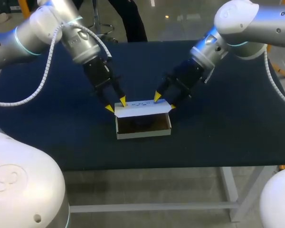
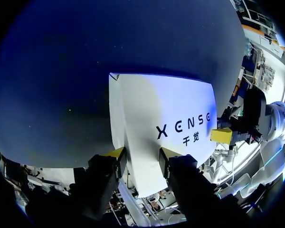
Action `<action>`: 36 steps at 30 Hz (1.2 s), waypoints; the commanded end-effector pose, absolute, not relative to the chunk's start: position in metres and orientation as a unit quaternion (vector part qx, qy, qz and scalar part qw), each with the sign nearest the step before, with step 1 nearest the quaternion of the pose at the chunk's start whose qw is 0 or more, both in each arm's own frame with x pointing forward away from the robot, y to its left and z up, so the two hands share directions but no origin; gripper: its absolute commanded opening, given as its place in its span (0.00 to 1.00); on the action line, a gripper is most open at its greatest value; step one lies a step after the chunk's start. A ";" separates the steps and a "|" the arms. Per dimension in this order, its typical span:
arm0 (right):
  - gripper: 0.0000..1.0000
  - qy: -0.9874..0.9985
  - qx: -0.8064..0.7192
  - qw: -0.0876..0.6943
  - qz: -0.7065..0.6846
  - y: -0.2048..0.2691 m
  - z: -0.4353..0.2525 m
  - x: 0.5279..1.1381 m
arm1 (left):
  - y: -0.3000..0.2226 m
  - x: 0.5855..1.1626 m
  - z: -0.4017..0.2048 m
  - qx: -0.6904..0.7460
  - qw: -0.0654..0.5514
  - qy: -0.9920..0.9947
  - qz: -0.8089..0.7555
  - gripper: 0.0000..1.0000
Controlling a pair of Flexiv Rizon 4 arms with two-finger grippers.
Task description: Assemble the packaging by folding the flat box into shape, placing the metal phone stand inside, and closing the box properly
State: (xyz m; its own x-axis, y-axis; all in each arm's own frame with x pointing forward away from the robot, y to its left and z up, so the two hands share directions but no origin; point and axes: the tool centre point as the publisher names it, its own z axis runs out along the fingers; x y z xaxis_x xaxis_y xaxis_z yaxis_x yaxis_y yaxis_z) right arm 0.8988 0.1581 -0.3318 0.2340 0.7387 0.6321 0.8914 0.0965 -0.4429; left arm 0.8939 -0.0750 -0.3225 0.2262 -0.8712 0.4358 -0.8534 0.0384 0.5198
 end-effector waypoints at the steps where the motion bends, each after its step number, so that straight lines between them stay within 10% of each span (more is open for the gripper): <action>1: 0.61 -0.613 -0.665 0.418 -0.088 0.161 -0.330 0.901 | -0.077 0.899 -0.323 0.692 0.368 -0.621 -0.019 0.47; 36: 0.59 -0.610 -0.667 0.421 -0.080 0.167 -0.326 0.903 | -0.079 0.908 -0.316 0.698 0.394 -0.596 -0.042 0.46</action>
